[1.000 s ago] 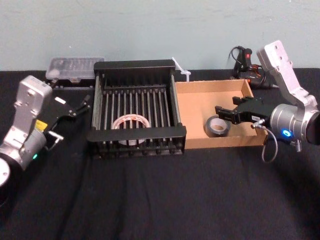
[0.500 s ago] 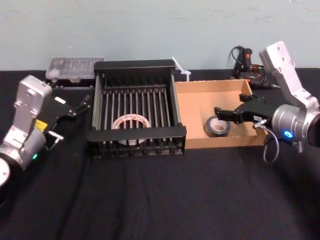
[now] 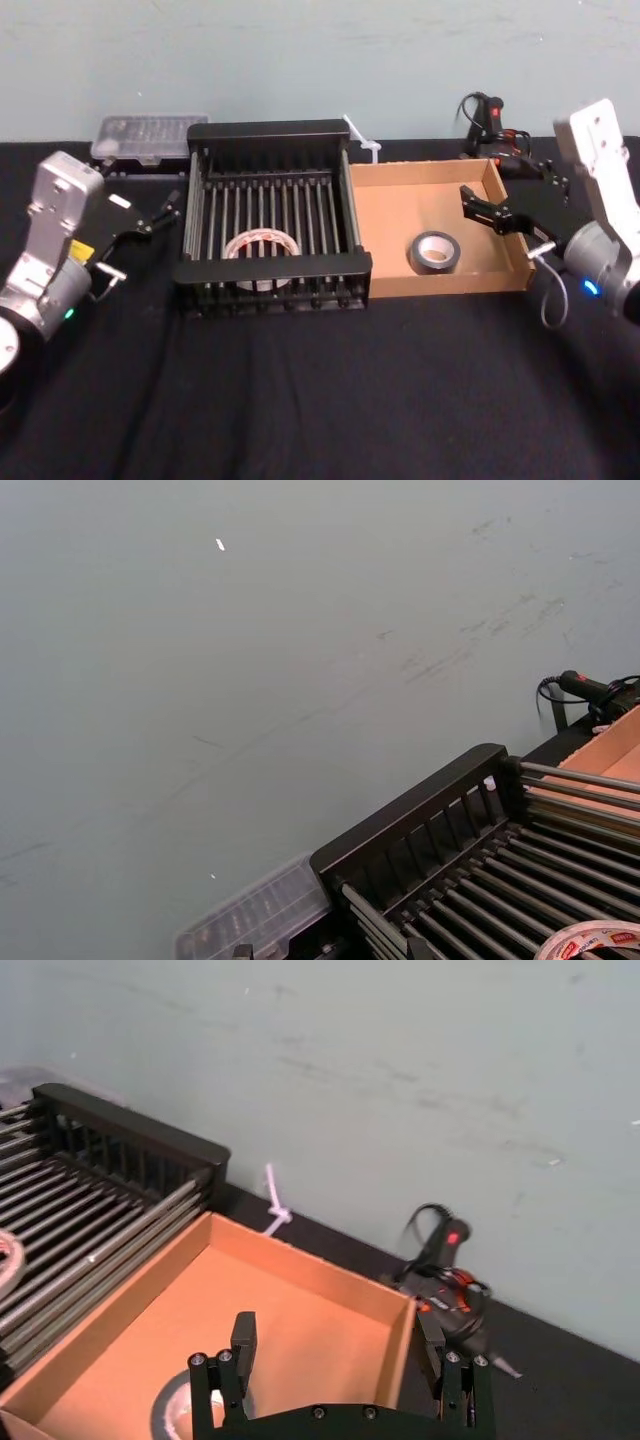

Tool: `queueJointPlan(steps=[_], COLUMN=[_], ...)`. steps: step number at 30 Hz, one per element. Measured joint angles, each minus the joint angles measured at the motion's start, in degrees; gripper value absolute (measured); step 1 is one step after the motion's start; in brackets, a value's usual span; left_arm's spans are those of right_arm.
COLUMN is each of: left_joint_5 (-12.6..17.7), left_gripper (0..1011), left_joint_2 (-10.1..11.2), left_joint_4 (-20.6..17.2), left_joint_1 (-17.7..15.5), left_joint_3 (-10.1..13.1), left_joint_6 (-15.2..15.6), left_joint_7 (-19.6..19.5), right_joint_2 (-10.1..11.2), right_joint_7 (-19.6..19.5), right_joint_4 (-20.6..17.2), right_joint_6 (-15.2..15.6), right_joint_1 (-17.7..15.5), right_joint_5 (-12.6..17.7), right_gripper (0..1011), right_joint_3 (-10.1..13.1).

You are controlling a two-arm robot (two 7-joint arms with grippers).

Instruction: Pick up the white tape and place it into the black box , Pick up the silver tape and place it into the brown box.

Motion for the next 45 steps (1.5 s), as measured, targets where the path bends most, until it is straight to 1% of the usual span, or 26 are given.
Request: queueJointPlan(steps=[2, 3, 5, 6, 10, 17, 45], left_joint_5=[0.0, 0.0, 0.0, 0.0, 0.0, 0.0, 0.0], left_gripper=[1001, 1001, 1001, 1001, 1001, 1001, 1001], left_joint_2=[0.0, 0.0, 0.0, 0.0, 0.0, 0.0, 0.0], left_joint_4=[0.0, 0.0, 0.0, 0.0, 0.0, 0.0, 0.0], left_joint_1=[0.0, 0.0, 0.0, 0.0, 0.0, 0.0, 0.0], left_joint_3=[0.0, 0.0, 0.0, 0.0, 0.0, 0.0, 0.0], left_joint_6=[0.0, 0.0, 0.0, 0.0, 0.0, 0.0, 0.0], left_joint_7=[0.0, 0.0, 0.0, 0.0, 0.0, 0.0, 0.0], right_joint_2=[-0.2, -0.59, -1.14, -1.57, -2.72, -4.27, -3.95], right_joint_7=[-1.07, -2.36, -3.82, -5.07, -7.29, -9.14, -8.76], right_joint_4=[-0.11, -0.17, -0.17, -0.15, 0.28, 0.45, 0.45], right_joint_6=[-2.09, -3.92, -5.43, -6.7, -8.57, -9.35, -9.17], right_joint_1=[-1.17, -2.35, -3.51, -4.42, -6.5, -8.4, -8.09], right_joint_5=[-0.99, -1.87, -2.68, -3.51, -4.98, -6.0, -5.85], right_gripper=[1002, 1002, 1002, 1002, 1002, 1002, 1002], right_joint_3=[0.31, 0.7, 1.07, 1.29, 1.79, 3.22, 2.87])
